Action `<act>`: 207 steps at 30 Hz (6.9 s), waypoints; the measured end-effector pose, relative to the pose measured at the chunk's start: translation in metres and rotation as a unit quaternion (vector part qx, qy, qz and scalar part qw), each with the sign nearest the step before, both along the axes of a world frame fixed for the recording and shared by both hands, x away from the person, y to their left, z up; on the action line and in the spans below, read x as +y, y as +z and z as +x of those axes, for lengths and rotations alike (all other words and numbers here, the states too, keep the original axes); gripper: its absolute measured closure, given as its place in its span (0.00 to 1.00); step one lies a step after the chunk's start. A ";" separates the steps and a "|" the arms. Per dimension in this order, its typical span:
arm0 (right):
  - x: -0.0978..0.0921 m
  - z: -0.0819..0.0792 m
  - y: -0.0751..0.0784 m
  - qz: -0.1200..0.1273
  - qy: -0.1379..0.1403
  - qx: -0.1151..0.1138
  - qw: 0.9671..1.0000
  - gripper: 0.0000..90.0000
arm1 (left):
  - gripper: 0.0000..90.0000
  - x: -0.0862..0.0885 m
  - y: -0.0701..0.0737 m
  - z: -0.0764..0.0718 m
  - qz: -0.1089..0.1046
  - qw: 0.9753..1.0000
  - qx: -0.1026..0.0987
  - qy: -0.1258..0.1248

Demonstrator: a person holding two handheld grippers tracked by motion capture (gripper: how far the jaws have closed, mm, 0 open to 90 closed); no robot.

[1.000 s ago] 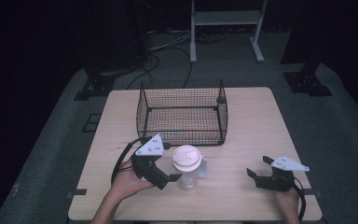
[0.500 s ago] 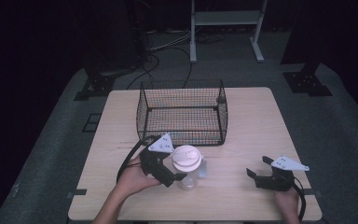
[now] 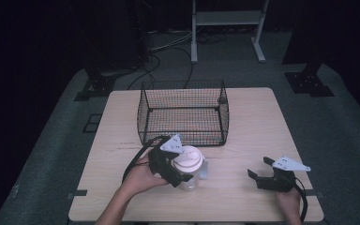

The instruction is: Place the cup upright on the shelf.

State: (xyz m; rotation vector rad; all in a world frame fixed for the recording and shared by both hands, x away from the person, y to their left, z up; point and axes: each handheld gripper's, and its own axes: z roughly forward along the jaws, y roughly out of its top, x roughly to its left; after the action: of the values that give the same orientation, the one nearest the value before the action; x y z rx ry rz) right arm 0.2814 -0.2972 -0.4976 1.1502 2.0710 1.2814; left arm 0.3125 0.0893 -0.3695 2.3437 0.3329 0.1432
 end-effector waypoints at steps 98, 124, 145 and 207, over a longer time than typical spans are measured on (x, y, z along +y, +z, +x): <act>0.001 0.000 0.000 0.001 0.003 -0.002 1.000 0.14 | 0.06 -0.032 0.162 0.118 0.053 0.997 0.000 0.053; 0.000 0.000 0.001 0.001 0.002 0.001 1.000 0.14 | 0.06 -0.026 0.154 0.163 0.057 0.991 0.015 0.120; 0.000 0.000 0.001 0.005 0.003 -0.002 1.000 0.14 | 0.06 -0.042 0.117 0.190 0.069 0.986 0.023 0.152; 0.000 0.001 0.000 0.003 0.000 -0.001 1.000 0.14 | 0.05 -0.045 0.022 0.210 0.070 0.981 0.032 0.180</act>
State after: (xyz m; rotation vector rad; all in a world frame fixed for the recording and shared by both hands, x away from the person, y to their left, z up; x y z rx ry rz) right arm 0.2827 -0.2977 -0.4974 1.1517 2.0657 1.2894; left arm 0.5222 0.0445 -0.3472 2.4095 0.8016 0.2737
